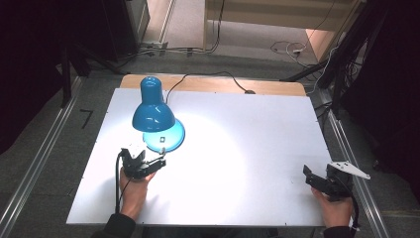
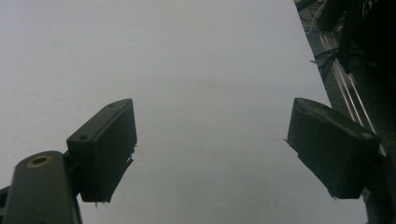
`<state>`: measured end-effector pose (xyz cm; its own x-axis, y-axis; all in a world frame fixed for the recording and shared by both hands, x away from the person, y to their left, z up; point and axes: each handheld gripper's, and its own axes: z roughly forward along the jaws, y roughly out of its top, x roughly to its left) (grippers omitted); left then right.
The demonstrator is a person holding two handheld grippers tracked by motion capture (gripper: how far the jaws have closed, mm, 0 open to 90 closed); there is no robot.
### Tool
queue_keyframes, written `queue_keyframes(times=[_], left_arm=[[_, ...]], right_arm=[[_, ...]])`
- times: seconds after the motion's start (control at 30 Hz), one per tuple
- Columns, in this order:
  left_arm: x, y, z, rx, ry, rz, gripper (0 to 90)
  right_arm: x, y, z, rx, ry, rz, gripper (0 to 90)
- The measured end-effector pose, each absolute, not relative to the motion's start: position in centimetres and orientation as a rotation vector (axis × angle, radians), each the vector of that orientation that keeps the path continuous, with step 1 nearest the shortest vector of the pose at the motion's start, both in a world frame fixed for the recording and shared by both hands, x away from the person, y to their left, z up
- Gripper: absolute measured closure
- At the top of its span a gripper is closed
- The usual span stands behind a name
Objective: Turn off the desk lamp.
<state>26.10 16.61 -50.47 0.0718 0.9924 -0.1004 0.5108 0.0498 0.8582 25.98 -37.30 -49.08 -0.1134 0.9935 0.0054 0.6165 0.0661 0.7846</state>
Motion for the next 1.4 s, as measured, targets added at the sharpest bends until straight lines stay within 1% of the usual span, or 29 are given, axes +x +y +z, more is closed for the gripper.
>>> queue_keyframes(times=[0.03, 0.17, 0.3, 0.4, 0.47, 0.57, 0.73, 0.9, 0.93, 1.4], left_arm=[[26.2, 16.5, -50.5, 1.564, 1.537, 0.776, 21.6], [26.3, 16.4, -50.5, 1.561, 1.519, 0.773, 30.2], [26.5, 16.4, -50.6, 1.561, 1.495, 0.775, 43.8], [26.7, 16.3, -50.6, 1.551, 1.509, 0.785, 51.0], [26.8, 16.2, -50.7, 1.540, 1.507, 0.785, 60.2], [27.1, 16.2, -50.8, 1.532, 1.510, 0.774, 69.3], [27.3, 16.0, -50.9, 1.533, 1.516, 0.778, 77.1], [27.7, 15.7, -50.9, 1.520, 1.506, 0.782, 88.9], [27.8, 15.6, -50.9, 1.523, 1.503, 0.782, 90.0], [28.6, 14.7, -51.4, 1.528, 1.509, 0.801, 90.0]], right_arm=[[26.0, -37.3, -49.1, 1.602, 1.790, 0.873, 14.1], [26.0, -37.4, -49.1, 1.604, 1.794, 0.871, 14.1], [26.0, -37.3, -49.1, 1.608, 1.790, 0.873, 14.2], [26.0, -37.3, -49.1, 1.610, 1.793, 0.870, 14.1], [26.0, -37.3, -49.1, 1.611, 1.792, 0.870, 14.2], [26.0, -37.3, -49.1, 1.614, 1.791, 0.868, 14.2], [26.0, -37.3, -49.1, 1.616, 1.791, 0.867, 14.2], [26.0, -37.4, -49.1, 1.618, 1.790, 0.867, 14.3], [26.0, -37.4, -49.1, 1.618, 1.790, 0.867, 14.3], [26.0, -37.6, -49.1, 1.621, 1.785, 0.875, 14.4]])
